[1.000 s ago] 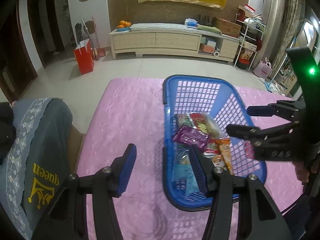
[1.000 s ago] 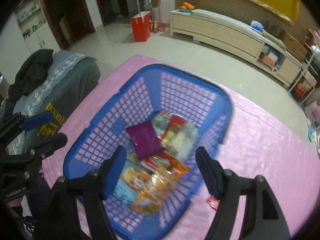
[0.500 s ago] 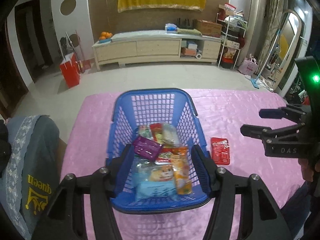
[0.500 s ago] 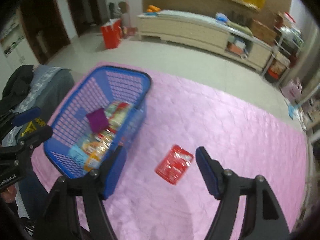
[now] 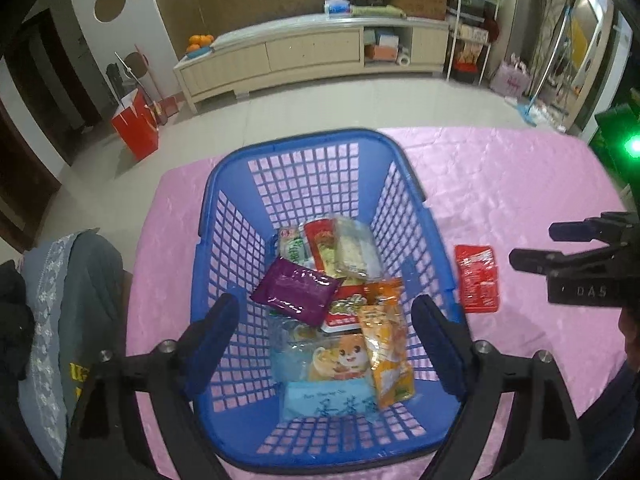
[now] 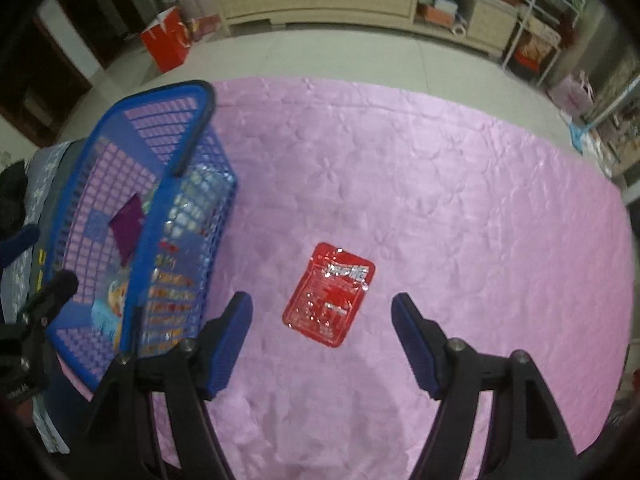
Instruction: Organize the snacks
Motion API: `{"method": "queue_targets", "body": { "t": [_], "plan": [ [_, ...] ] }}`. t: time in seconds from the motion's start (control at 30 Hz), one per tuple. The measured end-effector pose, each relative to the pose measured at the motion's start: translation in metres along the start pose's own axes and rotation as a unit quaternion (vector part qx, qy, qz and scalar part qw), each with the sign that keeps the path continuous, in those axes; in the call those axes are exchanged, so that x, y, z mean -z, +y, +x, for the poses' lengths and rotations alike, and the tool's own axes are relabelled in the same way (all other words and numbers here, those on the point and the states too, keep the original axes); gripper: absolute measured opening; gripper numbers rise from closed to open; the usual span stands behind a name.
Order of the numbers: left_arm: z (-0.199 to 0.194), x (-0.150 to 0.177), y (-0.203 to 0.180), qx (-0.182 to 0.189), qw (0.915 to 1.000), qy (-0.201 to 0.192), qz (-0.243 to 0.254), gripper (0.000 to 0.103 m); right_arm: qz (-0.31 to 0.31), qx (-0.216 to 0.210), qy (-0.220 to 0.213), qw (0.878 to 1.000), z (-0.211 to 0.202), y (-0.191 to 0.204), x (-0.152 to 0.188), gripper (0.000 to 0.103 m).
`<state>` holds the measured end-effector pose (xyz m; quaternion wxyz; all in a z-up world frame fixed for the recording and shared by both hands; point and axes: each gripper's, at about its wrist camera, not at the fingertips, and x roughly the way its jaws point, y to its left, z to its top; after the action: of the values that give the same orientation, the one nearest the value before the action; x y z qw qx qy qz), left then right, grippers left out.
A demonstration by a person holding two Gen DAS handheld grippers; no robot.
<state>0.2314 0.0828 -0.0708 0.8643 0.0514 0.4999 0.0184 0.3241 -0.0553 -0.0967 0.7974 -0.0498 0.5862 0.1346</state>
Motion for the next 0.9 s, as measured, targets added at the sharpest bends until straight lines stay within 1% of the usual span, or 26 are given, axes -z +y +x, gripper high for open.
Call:
{"method": "queue_targets", "body": {
  "t": [0.03, 0.07, 0.1, 0.2, 0.33, 0.43, 0.6, 0.7, 0.77, 0.83, 0.9],
  "plan": [
    [0.005, -0.001, 0.001, -0.005, 1.0, 0.007, 0.001, 0.094, 0.01, 0.002, 0.007, 1.0, 0.007, -0.002, -0.003, 0.08],
    [0.01, -0.002, 0.003, -0.008, 0.9998, 0.016, 0.001, 0.103, 0.019, 0.006, 0.01, 1.0, 0.012, -0.006, -0.004, 0.082],
    [0.014, -0.003, 0.004, -0.01, 0.9997, 0.02, 0.0, 0.103, 0.024, 0.009, 0.011, 1.0, 0.016, -0.007, -0.005, 0.085],
    [0.027, -0.004, 0.01, -0.014, 0.9992, 0.036, -0.007, 0.103, 0.03, 0.014, 0.017, 0.999, 0.03, -0.012, -0.006, 0.085],
    [0.037, -0.004, 0.014, 0.016, 0.9986, 0.045, -0.022, 0.103, 0.037, -0.003, 0.04, 0.998, 0.052, -0.015, -0.003, 0.085],
    [0.043, -0.005, 0.012, 0.038, 0.9977, 0.05, -0.026, 0.103, 0.032, 0.001, 0.053, 0.998, 0.07, -0.015, 0.001, 0.085],
    [0.052, -0.006, 0.012, 0.043, 0.9972, 0.051, -0.033, 0.103, 0.041, -0.011, 0.069, 0.997, 0.092, -0.017, 0.002, 0.085],
    [0.057, -0.007, 0.015, 0.044, 0.997, 0.052, -0.037, 0.103, 0.041, -0.008, 0.069, 0.997, 0.101, -0.017, -0.001, 0.085],
    [0.06, -0.006, 0.016, 0.046, 0.9968, 0.052, -0.039, 0.103, 0.039, -0.005, 0.073, 0.997, 0.108, -0.016, -0.001, 0.081],
    [0.06, -0.006, 0.016, 0.05, 0.9967, 0.051, -0.039, 0.103, 0.042, -0.002, 0.081, 0.996, 0.118, -0.016, -0.001, 0.072],
    [0.059, -0.005, 0.017, 0.055, 0.9965, 0.049, -0.039, 0.103, 0.031, 0.014, 0.072, 0.997, 0.121, -0.014, 0.0, 0.07]
  ]
}}
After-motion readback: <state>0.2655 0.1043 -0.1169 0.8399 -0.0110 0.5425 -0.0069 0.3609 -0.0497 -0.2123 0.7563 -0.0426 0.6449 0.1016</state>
